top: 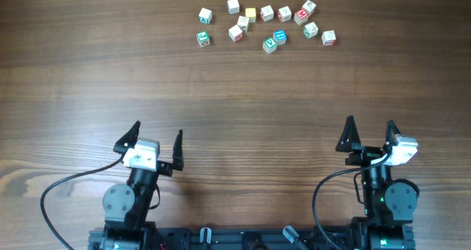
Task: Form a tower
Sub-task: 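Move the left gripper forward toward the block cluster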
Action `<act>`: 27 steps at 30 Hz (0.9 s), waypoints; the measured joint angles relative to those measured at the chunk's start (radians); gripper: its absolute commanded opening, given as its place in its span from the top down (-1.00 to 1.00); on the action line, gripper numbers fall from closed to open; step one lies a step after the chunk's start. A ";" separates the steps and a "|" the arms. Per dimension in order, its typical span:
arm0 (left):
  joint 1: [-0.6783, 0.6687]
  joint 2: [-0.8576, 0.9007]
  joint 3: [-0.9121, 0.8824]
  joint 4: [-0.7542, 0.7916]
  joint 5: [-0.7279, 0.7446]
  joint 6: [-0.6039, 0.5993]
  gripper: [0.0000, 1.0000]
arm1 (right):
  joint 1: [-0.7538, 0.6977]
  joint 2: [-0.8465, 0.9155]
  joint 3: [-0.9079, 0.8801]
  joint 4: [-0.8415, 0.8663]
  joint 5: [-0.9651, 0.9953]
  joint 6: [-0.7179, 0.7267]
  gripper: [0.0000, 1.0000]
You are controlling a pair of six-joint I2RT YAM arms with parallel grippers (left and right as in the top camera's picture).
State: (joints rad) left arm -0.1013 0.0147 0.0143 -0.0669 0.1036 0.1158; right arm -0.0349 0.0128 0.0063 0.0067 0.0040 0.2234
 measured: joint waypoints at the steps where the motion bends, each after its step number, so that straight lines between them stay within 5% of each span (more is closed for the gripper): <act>1: 0.000 0.000 0.000 0.000 0.000 0.000 -1.00 | 0.000 0.000 0.000 0.000 0.000 0.000 -0.99; 27: 0.000 0.000 0.000 0.007 0.058 0.010 -1.00 | 0.000 0.000 0.000 0.000 0.000 0.000 -0.99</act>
State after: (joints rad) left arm -0.1013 0.0147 0.0139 -0.0597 0.1616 0.1253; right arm -0.0349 0.0128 0.0063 0.0067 0.0040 0.2237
